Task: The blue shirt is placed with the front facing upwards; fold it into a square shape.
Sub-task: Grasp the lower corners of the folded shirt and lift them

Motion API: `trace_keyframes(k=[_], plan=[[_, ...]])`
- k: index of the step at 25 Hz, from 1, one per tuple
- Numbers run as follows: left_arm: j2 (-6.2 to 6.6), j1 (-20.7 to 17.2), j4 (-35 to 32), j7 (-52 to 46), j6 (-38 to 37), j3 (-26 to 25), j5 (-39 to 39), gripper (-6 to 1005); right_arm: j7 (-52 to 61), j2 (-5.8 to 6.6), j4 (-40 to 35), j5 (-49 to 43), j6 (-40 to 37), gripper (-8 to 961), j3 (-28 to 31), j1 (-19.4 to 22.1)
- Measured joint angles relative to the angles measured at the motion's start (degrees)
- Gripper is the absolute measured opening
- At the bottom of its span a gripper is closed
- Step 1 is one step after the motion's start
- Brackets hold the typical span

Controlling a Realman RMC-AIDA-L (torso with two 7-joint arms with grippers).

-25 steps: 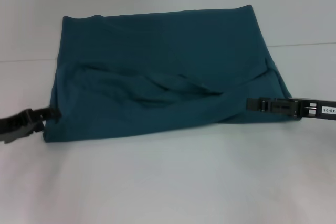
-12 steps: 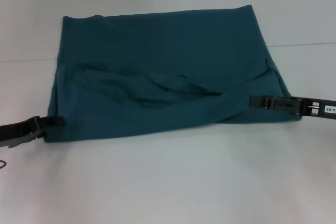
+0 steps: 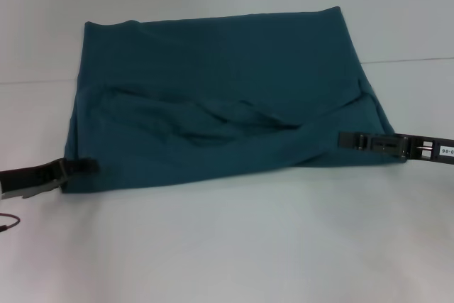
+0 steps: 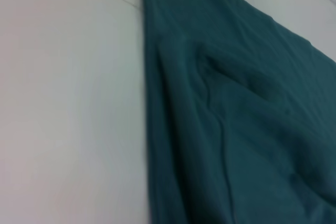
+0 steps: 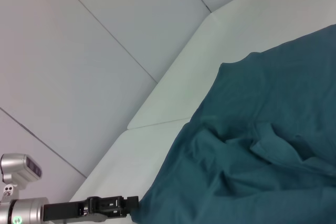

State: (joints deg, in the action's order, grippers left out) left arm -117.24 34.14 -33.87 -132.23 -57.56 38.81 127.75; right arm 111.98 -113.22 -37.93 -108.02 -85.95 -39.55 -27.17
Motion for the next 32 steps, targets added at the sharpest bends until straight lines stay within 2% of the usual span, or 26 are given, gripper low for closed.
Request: trace_keyframes(k=[7,10,15,26,29,32], plan=[[-0.51,1.47,0.29,-0.04,0.74,0.42,0.00,683,-0.01,0.02,0.00,0.02,-0.17,888,0.09,0.01],[-0.01,2.67,1.85,-1.29,1.36,0.85,1.04,674,-0.01,0.01,0.00,0.02,-0.38,888,0.46,0.01],[0.59,4.74,2.84,-7.30,3.06,1.14,7.50,658,-0.01,0.02,0.05,0.02,-0.71,887,1.06,0.01],[0.22,3.99,0.81,-7.48,0.61,0.69,7.45,220,-0.01,-0.03,0.06,0.00,-0.97,886,1.67,0.01],[0.40,3.99,0.75,-7.51,-0.40,0.52,7.10,149,-0.01,-0.05,0.06,0.00,-1.04,886,1.72,0.01],[1.12,3.93,0.73,-5.81,-3.91,-0.76,3.82,78,-0.01,-0.07,0.05,0.00,-1.17,886,1.72,0.01]])
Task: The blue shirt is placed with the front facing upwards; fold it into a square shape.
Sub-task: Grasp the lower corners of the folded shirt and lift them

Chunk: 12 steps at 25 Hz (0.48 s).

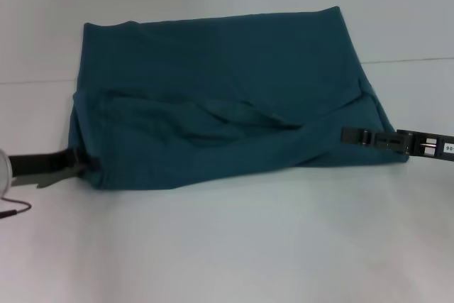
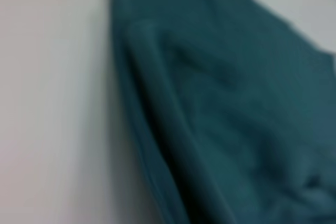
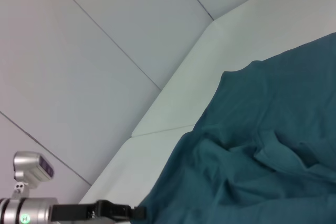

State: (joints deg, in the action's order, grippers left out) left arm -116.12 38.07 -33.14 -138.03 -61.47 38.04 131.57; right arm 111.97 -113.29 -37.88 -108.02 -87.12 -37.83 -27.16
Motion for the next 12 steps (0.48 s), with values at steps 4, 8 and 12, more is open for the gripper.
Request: trace_keyframes(k=[4,8,12], plan=[[1.89,0.17,1.22,2.94,-7.84,-6.84,-3.12,30,-0.07,0.00,0.00,0.00,-0.06,885,0.00,0.00],[3.05,-0.07,1.95,3.05,-11.45,-11.20,-3.30,30,-0.72,0.00,0.16,-0.01,0.09,885,-0.02,0.00],[3.06,-0.89,2.06,2.93,-10.50,-11.94,-2.76,30,-0.50,-0.04,0.23,-0.35,1.24,885,-0.04,-0.08]])
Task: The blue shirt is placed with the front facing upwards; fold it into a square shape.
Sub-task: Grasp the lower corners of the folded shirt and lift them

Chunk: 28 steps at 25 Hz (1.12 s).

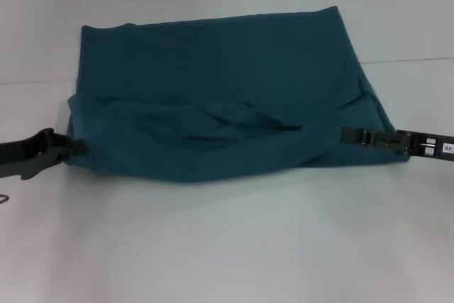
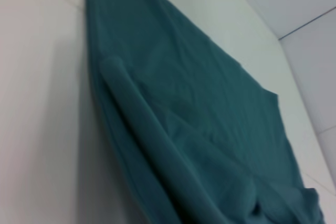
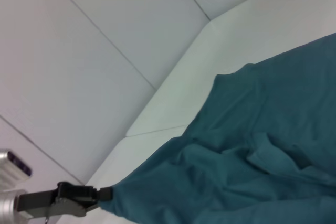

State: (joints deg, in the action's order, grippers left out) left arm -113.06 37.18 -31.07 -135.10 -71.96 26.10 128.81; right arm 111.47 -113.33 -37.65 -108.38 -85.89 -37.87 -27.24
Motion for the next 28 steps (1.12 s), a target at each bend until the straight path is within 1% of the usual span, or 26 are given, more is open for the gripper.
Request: trace_keyframes(k=[2,4,5,8,9,10,11,12,14,16,17,19,23,25,28], plan=[[-0.18,-0.16,0.16,0.06,0.89,0.24,0.20,30,1.76,0.32,0.02,-0.67,1.22,884,-0.12,-0.23],[-0.37,-0.20,0.26,0.11,1.58,0.74,0.33,30,5.68,1.33,-0.39,-2.99,3.19,884,-0.30,-0.80],[-0.37,-0.20,0.26,0.11,1.58,0.74,0.33,30,8.40,2.09,-0.68,-4.90,4.50,884,-0.36,-1.37],[-0.53,-0.17,0.32,0.42,2.04,1.00,0.35,29,15.78,5.41,-1.05,-12.04,7.58,884,-0.25,-3.91],[-0.56,-0.16,0.34,0.45,2.12,1.00,0.35,29,17.58,6.26,-1.04,-13.60,7.94,884,-0.20,-4.61],[-0.62,-0.17,0.37,0.46,2.15,1.00,0.35,29,20.17,7.39,-1.06,-15.74,8.72,884,-0.11,-5.66],[-0.67,-0.19,0.38,0.46,2.17,1.00,0.35,29,21.81,8.06,-1.05,-17.00,8.91,884,-0.12,-6.29],[-0.75,-0.20,0.38,0.47,2.18,1.00,0.35,29,24.42,9.03,-1.11,-18.98,9.64,883,-0.14,-7.33],[-0.91,-0.24,0.40,0.47,2.18,0.99,0.35,29,27.38,9.84,-1.16,-21.76,10.48,883,-0.35,-8.87],[-1.04,-0.27,0.41,0.50,2.18,0.98,0.26,29,28.44,9.84,-1.17,-24.85,11.45,883,-0.48,-10.25],[-1.08,-0.27,0.41,0.55,2.19,0.97,0.17,29,28.26,9.40,-1.19,-26.72,12.54,883,-0.50,-11.00],[-1.12,-0.25,0.41,0.67,2.17,0.96,-0.01,29,25.90,7.85,-1.19,-29.18,14.81,883,-0.58,-12.06],[-1.20,-0.17,0.31,0.78,2.16,0.95,-0.13,29,20.55,5.18,-0.95,-30.41,17.93,882,-0.83,-12.49],[-1.40,-0.20,0.11,0.81,2.14,0.91,-0.17,29,19.37,4.33,-0.67,-31.13,19.43,882,-1.36,-12.63],[-1.67,-0.23,-0.19,0.89,2.17,0.86,-0.20,30,18.85,3.57,-0.17,-31.97,21.26,882,-2.47,-12.67]])
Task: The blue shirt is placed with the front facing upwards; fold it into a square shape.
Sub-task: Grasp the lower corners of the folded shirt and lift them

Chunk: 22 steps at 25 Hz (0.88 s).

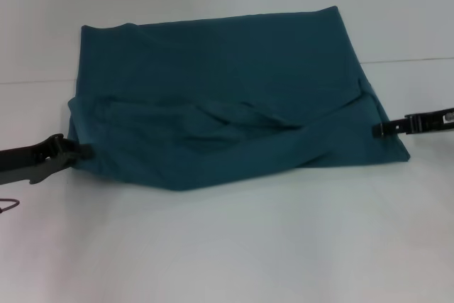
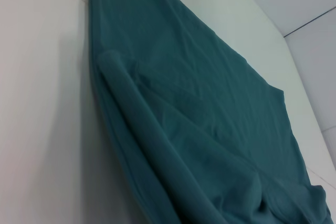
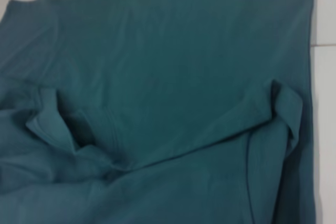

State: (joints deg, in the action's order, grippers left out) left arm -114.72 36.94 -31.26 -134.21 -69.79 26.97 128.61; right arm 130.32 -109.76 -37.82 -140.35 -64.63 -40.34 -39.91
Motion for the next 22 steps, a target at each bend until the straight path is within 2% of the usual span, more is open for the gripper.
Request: trace_keyframes(k=[3,22], plan=[[-0.07,0.06,-0.03,0.15,0.08,-0.13,-0.03,30,0.24,-0.45,0.73,-0.91,1.40,882,-0.22,-0.02],[-0.24,0.39,0.33,0.73,1.44,-0.05,-0.03,29,1.38,-1.36,6.83,-0.87,7.08,871,-0.24,-1.01]])
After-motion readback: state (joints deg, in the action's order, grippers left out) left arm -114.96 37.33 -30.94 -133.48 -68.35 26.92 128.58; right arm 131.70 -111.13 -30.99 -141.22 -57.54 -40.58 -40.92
